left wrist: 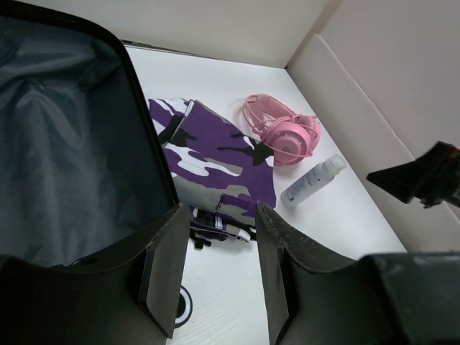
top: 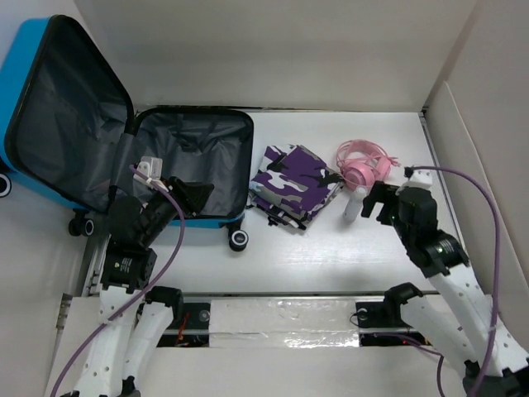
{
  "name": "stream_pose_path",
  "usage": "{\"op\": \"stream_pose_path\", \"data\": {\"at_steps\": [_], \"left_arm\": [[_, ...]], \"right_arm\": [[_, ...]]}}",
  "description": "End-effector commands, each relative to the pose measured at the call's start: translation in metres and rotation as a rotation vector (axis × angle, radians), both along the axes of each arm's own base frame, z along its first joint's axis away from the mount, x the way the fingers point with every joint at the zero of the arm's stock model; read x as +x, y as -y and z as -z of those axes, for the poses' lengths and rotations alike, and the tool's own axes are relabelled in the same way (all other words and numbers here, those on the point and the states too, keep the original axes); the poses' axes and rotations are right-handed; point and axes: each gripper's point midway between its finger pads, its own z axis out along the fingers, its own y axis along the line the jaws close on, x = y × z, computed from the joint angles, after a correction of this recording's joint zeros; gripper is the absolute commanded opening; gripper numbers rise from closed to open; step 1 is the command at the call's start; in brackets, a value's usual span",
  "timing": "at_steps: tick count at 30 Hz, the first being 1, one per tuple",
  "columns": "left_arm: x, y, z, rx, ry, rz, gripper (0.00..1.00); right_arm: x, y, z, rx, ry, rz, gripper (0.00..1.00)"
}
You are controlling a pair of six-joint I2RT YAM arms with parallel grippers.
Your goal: Pack the luggage
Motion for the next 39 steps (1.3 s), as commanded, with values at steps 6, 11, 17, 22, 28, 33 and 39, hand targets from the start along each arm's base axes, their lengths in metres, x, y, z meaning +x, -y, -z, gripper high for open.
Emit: {"op": "stream_pose_path", "data": {"at_steps": [6, 11, 17, 22, 28, 33, 39], "left_arm": [[0.001, -0.004, 0.001, 0.036, 0.033, -0.012, 0.39], [0.001, -0.001, 0.002, 0.035, 0.033, 0.004, 0.39], [0.003, 0.003, 0.004, 0.032, 0.02, 0.024, 0.39], [0.004, 0.004, 0.003, 0.032, 0.02, 0.032, 0.39], [0.001, 0.004, 0.001, 0.031, 0.027, 0.035, 0.4], [0.001, 0.004, 0.0, 0.03, 0.029, 0.036, 0.4], [0.002, 0.0, -0.005, 0.037, 0.035, 0.009, 0.4]], "right_arm": [[0.058, -0.038, 0.023, -0.027, -0.026, -0.12, 0.98], [0.079, -0.037, 0.041, -0.062, -0.079, -0.07, 0.94], [0.085, -0.033, 0.076, -0.086, -0.138, -0.032, 0.87], [0.089, -0.039, 0.078, -0.073, -0.127, -0.04, 0.7], [0.092, -0.038, 0.076, -0.092, -0.128, -0.029, 0.41], [0.082, -0.055, 0.014, -0.1, -0.016, -0.073, 0.34], [0.055, -0.166, -0.108, 0.076, 0.23, -0.453, 0.32]]}}
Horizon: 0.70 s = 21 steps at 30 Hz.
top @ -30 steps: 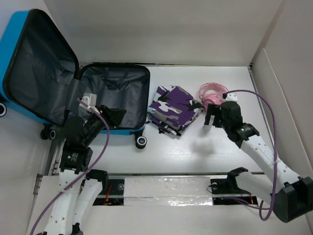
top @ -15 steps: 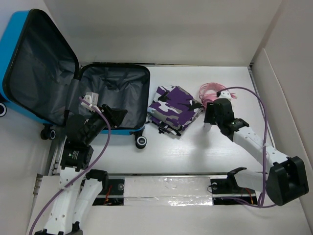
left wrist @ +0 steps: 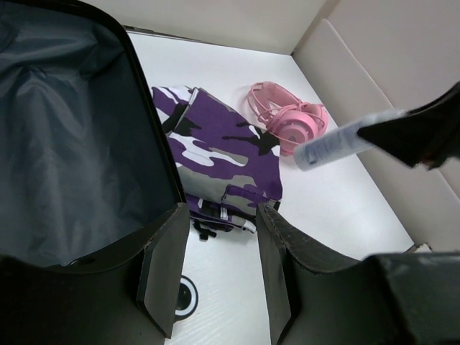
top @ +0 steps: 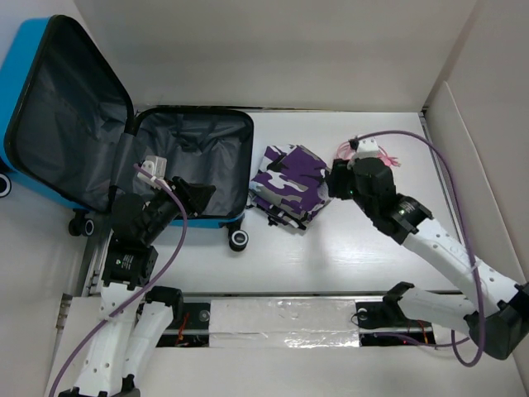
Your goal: Pack the luggage
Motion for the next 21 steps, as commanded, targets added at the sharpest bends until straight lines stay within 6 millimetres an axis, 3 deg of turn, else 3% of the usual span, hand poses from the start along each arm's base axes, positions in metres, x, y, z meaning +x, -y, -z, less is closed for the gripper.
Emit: {"op": "stream_pose_path", "data": {"at_steps": [1, 2, 4, 5, 6, 7, 9, 10, 12, 13, 14, 16, 19, 20, 21], "left_arm": [[-0.001, -0.003, -0.016, 0.008, 0.061, -0.014, 0.4], [0.001, -0.006, -0.014, 0.015, 0.056, -0.032, 0.4], [0.003, -0.009, -0.014, 0.018, 0.049, -0.052, 0.4], [0.003, -0.009, -0.013, 0.019, 0.046, -0.053, 0.39], [0.004, -0.009, -0.013, 0.016, 0.044, -0.053, 0.39], [0.004, -0.009, -0.014, 0.015, 0.045, -0.058, 0.38], [0.005, -0.012, -0.015, 0.016, 0.043, -0.073, 0.38], [0.007, -0.014, -0.014, 0.017, 0.038, -0.089, 0.38], [0.008, -0.015, -0.013, 0.018, 0.033, -0.096, 0.38], [0.009, -0.015, -0.012, 0.018, 0.028, -0.095, 0.38], [0.009, -0.015, -0.013, 0.016, 0.032, -0.095, 0.38], [0.01, -0.015, -0.012, 0.019, 0.027, -0.099, 0.38], [0.012, -0.018, -0.01, 0.023, 0.017, -0.119, 0.37], [0.012, -0.019, -0.01, 0.023, 0.018, -0.124, 0.37], [0.012, -0.019, -0.01, 0.023, 0.02, -0.124, 0.37]], "right_arm": [[-0.006, -0.076, -0.111, 0.214, 0.253, -0.227, 0.32], [-0.008, -0.1, -0.11, 0.229, 0.253, -0.291, 0.32], [-0.018, -0.144, -0.141, 0.306, 0.322, -0.412, 0.32], [-0.025, -0.165, -0.143, 0.323, 0.312, -0.504, 0.32], [-0.02, -0.194, -0.13, 0.318, 0.282, -0.558, 0.32], [-0.021, -0.211, -0.15, 0.346, 0.307, -0.602, 0.32], [-0.018, -0.24, -0.147, 0.345, 0.298, -0.653, 0.32], [-0.01, -0.262, -0.14, 0.342, 0.294, -0.665, 0.32], [-0.01, -0.289, -0.131, 0.35, 0.282, -0.727, 0.31], [-0.001, -0.308, -0.109, 0.341, 0.255, -0.749, 0.31], [0.003, -0.319, -0.115, 0.359, 0.265, -0.761, 0.31], [0.011, -0.337, -0.102, 0.351, 0.243, -0.78, 0.31], [0.026, -0.364, -0.075, 0.349, 0.199, -0.792, 0.31], [0.031, -0.375, -0.048, 0.332, 0.149, -0.797, 0.31], [0.033, -0.383, -0.053, 0.342, 0.151, -0.816, 0.31]]}}
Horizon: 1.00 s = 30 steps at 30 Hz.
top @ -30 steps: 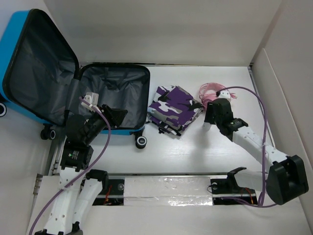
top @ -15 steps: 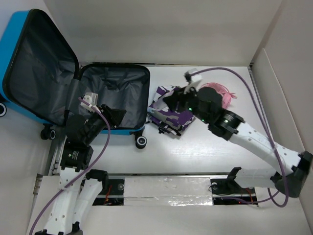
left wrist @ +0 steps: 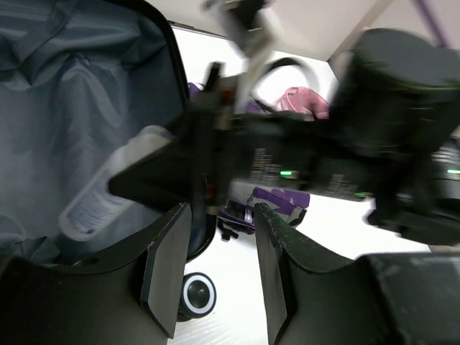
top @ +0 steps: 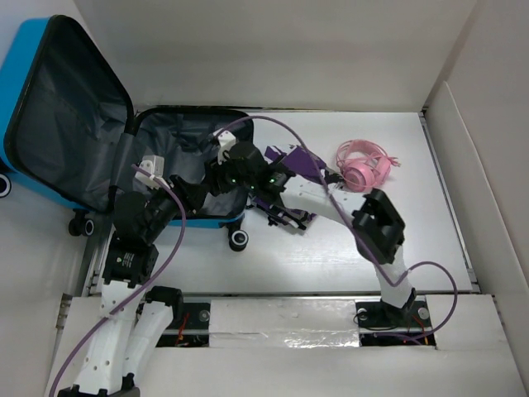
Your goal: Pack the luggage
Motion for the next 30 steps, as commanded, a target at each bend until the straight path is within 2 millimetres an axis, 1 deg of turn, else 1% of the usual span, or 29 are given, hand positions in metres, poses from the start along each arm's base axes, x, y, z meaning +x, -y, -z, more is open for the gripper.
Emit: {"op": "stream_pose_path", "data": {"at_steps": [1, 2, 3, 4, 5, 6, 7, 8, 9, 10, 11, 12, 13, 14, 15, 16, 17, 19, 20, 21, 22, 23, 24, 25, 26, 27, 28, 29, 30], "left_arm": [[0.002, -0.003, -0.024, 0.001, 0.066, -0.02, 0.37], [0.003, -0.004, -0.025, 0.001, 0.068, -0.025, 0.37], [0.004, -0.004, -0.023, 0.002, 0.063, -0.025, 0.37], [0.004, -0.004, -0.022, 0.002, 0.06, -0.025, 0.37], [0.004, -0.003, -0.022, 0.002, 0.062, -0.022, 0.37], [0.004, -0.003, -0.023, 0.0, 0.064, -0.022, 0.37], [0.004, -0.003, -0.022, 0.001, 0.063, -0.02, 0.37], [0.005, -0.004, -0.023, 0.002, 0.063, -0.025, 0.37], [0.005, -0.004, -0.021, 0.003, 0.059, -0.028, 0.37], [0.005, -0.004, -0.021, 0.003, 0.057, -0.026, 0.37], [0.006, -0.004, -0.02, 0.005, 0.055, -0.026, 0.37], [0.005, -0.004, -0.02, 0.004, 0.056, -0.026, 0.37], [0.005, -0.004, -0.019, 0.005, 0.053, -0.026, 0.37], [0.006, -0.004, -0.019, 0.004, 0.054, -0.029, 0.37], [0.007, -0.004, -0.018, 0.004, 0.05, -0.029, 0.37], [0.007, -0.004, -0.017, 0.005, 0.048, -0.028, 0.37], [0.007, -0.003, -0.017, 0.004, 0.047, -0.022, 0.37], [0.008, -0.005, -0.017, 0.004, 0.048, -0.028, 0.37], [0.008, -0.005, -0.017, 0.003, 0.048, -0.031, 0.37], [0.008, -0.006, -0.016, 0.005, 0.045, -0.034, 0.37], [0.008, -0.006, -0.016, 0.005, 0.042, -0.034, 0.37], [0.008, -0.006, -0.015, 0.008, 0.042, -0.033, 0.37], [0.007, -0.005, -0.016, 0.007, 0.048, -0.029, 0.33], [0.007, -0.005, -0.015, 0.007, 0.046, -0.026, 0.3], [0.006, -0.004, -0.016, 0.005, 0.049, -0.02, 0.28], [0.006, -0.003, -0.016, 0.005, 0.048, -0.017, 0.24], [0.007, -0.003, -0.016, 0.005, 0.048, -0.014, 0.22], [0.006, -0.001, -0.016, 0.004, 0.048, -0.004, 0.21], [0.007, 0.0, -0.015, 0.003, 0.045, 0.002, 0.21]], "right_arm": [[0.005, -0.032, -0.057, 0.153, 0.069, -0.072, 0.31], [0.006, -0.036, -0.048, 0.143, 0.056, -0.077, 0.32], [0.017, -0.039, -0.034, 0.128, 0.043, -0.059, 0.32], [0.021, -0.04, -0.026, 0.116, 0.035, -0.045, 0.32], [0.029, -0.038, -0.022, 0.118, 0.022, -0.015, 0.33], [0.036, -0.038, -0.011, 0.107, 0.012, 0.021, 0.35], [0.048, -0.033, -0.016, 0.118, 0.021, 0.054, 0.37], [0.06, -0.027, -0.018, 0.126, 0.021, 0.094, 0.43], [0.067, -0.024, -0.02, 0.126, 0.027, 0.138, 0.48], [0.083, -0.012, -0.024, 0.134, 0.036, 0.178, 0.56], [0.087, -0.011, -0.033, 0.151, 0.045, 0.201, 0.66], [0.095, -0.004, -0.038, 0.158, 0.052, 0.219, 0.8], [0.094, -0.004, -0.049, 0.177, 0.063, 0.214, 0.84], [0.1, 0.002, -0.058, 0.189, 0.075, 0.22, 0.89], [0.104, 0.007, -0.067, 0.2, 0.086, 0.224, 0.96], [0.102, 0.008, -0.076, 0.21, 0.096, 0.217, 1.0], [0.11, 0.022, -0.094, 0.233, 0.118, 0.238, 1.0], [0.107, 0.033, -0.117, 0.27, 0.137, 0.201, 1.0], [0.099, 0.048, -0.15, 0.317, 0.176, 0.198, 1.0], [0.105, 0.067, -0.137, 0.296, 0.167, 0.221, 0.99], [0.106, 0.084, -0.15, 0.319, 0.201, 0.241, 0.96], [0.107, 0.103, -0.153, 0.308, 0.228, 0.267, 0.88], [0.11, 0.149, -0.185, 0.328, 0.29, 0.354, 0.49], [0.114, 0.176, -0.152, 0.258, 0.257, 0.423, 0.23], [0.119, 0.209, -0.145, 0.22, 0.264, 0.503, 0.1], [0.113, 0.249, -0.162, 0.23, 0.29, 0.587, 0.0], [0.125, 0.304, -0.121, 0.156, 0.234, 0.694, 0.0], [0.125, 0.334, -0.111, 0.14, 0.219, 0.751, 0.0], [0.124, 0.361, -0.101, 0.125, 0.204, 0.801, 0.04]]}}
